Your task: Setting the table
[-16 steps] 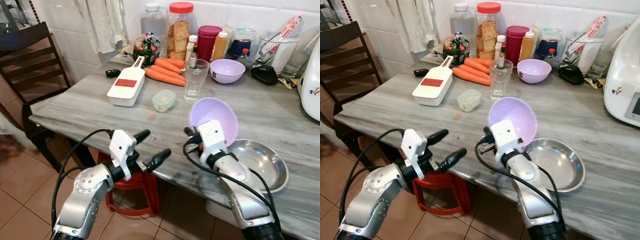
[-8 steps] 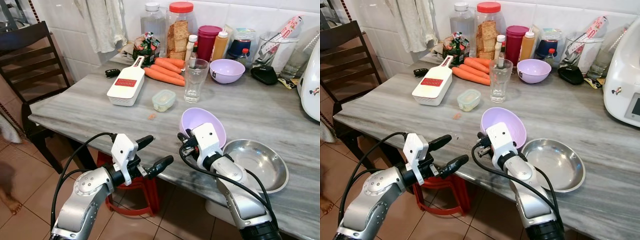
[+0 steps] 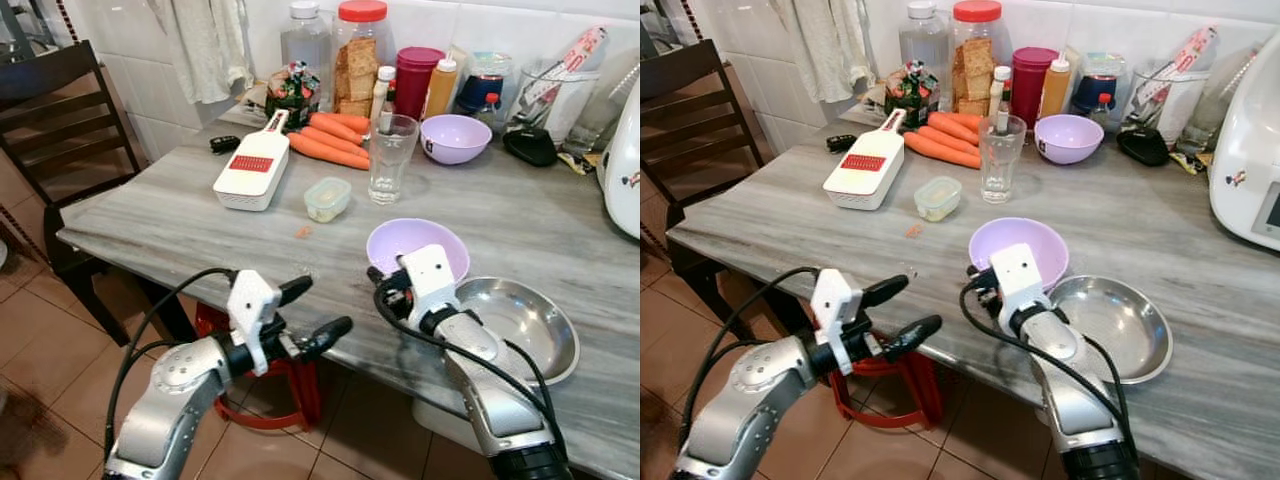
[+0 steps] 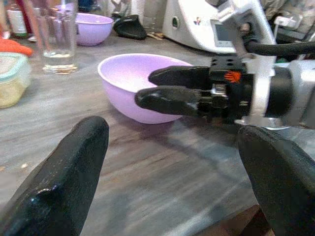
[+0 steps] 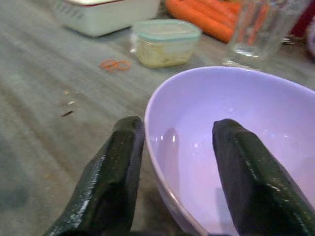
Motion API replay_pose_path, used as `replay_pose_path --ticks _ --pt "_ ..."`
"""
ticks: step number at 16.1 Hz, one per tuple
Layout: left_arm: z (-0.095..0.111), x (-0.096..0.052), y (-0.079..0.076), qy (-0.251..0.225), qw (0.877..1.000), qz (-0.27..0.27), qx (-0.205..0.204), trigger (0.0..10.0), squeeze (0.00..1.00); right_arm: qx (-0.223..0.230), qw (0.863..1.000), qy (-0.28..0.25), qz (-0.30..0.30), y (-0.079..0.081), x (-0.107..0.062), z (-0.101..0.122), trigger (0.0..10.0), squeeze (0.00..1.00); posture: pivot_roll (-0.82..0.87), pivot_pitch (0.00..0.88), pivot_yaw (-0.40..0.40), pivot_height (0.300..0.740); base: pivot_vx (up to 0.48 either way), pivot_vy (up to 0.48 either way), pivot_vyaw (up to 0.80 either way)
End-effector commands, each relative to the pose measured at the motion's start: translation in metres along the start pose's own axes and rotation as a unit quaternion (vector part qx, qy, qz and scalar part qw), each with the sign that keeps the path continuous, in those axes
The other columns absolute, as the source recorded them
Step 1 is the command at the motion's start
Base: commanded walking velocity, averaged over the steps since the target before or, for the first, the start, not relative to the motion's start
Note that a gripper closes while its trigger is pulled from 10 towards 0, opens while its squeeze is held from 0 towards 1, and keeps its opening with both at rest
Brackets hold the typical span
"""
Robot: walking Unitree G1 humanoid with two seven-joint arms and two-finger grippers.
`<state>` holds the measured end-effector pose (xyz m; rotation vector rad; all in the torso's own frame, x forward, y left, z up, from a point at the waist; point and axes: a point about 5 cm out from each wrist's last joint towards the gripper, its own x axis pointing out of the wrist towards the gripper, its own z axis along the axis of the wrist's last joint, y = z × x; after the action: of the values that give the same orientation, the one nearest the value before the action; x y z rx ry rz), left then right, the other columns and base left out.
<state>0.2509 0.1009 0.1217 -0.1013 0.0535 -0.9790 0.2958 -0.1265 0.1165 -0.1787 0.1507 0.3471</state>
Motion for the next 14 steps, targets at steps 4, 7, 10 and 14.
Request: replay_pose_path --ticks 4,7,10,14 --pt "0.018 0.011 -0.008 -0.021 0.999 -0.021 0.017 10.0 0.0 0.008 0.998 -0.024 -0.053 -0.017 -0.007 0.008 10.0 1.0 -0.03 0.0 0.081 0.74 0.0 0.0 0.0" --pt "0.028 0.019 -0.006 -0.039 0.998 -0.004 0.045 10.0 0.0 0.015 0.991 -0.076 -0.111 -0.036 -0.018 0.028 10.0 0.0 -0.05 0.002 0.111 0.74 0.0 0.0 0.0" --pt "0.038 0.022 0.001 -0.067 0.995 0.033 0.065 10.0 0.0 0.04 0.985 -0.09 -0.143 -0.045 -0.029 0.026 10.0 0.0 -0.07 0.0 0.116 0.74 0.0 0.0 0.0" --pt "0.048 0.017 0.012 -0.104 0.987 0.093 0.078 10.0 0.0 0.012 0.975 -0.139 -0.173 -0.053 -0.042 0.041 10.0 0.0 -0.06 0.0 0.084 0.74 0.0 0.0 0.0"
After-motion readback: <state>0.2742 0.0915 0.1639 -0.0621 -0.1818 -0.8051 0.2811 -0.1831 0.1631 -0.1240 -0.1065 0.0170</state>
